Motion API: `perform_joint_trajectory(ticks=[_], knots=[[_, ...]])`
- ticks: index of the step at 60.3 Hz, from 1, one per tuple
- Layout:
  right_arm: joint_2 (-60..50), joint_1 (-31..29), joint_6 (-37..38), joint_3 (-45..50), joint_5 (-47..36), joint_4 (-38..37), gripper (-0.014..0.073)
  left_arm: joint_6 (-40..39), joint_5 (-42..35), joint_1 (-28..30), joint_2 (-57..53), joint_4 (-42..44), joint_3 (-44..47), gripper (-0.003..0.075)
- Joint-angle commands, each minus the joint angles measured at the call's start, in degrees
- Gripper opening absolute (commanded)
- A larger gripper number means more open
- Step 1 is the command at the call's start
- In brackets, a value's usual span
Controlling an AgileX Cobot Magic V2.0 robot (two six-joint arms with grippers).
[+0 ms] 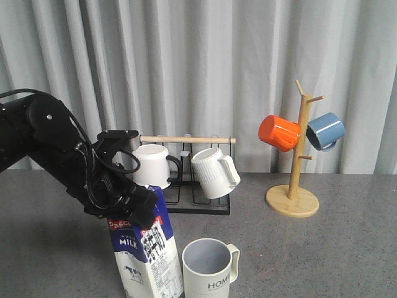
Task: Place milk next to cup
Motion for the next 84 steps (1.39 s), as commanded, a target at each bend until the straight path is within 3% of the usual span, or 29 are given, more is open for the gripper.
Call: perform_joint_trajectory(ticks=[1, 10, 32, 37, 43, 53, 75, 84], knots=[[0.18, -0.27, -0.41, -1.53, -3.18, 0.83, -0.0005, -2.12, 0.79, -0.23, -2.85, -3.46, -1.73, 0.0500], [0.18, -0.27, -0.41, -1.53, -3.18, 0.83, -0.0005, -3.49, 0.79, -0.23, -3.24, -3.47, -1.73, 0.0558], [0.18, -0.27, -0.30, -1.53, -5.13, 0.77, -0.0005, -3.56, 0.79, -0.23, -11.19, -2.98, -1.73, 0.0529], [0.18, -0.27, 0.95, -1.53, -6.56, 0.71, -0.0005, -4.78, 0.79, -0.23, -13.90, -2.98, -1.73, 0.0477], [0.18, -0.27, 3.42, -1.53, -8.26, 0.71, -0.0005, -4.44, 0.79, -0.23, -17.92, -2.56, -1.73, 0.0351], [0.18, -0.27, 4.86, -1.53, -9.31, 0.71, -0.0005, -4.15, 0.79, -0.23, -25.02, 0.05, -1.73, -0.0001], [0.18, -0.27, 4.79, -1.53, -9.24, 0.71, -0.0005, -5.02, -0.18, -0.23, -41.32, 7.03, -1.28, -0.0008], [0.18, -0.27, 4.74, -1.53, -9.22, 0.71, -0.0005, -5.24, -4.73, -0.23, -50.49, 7.77, 5.37, -0.0008]])
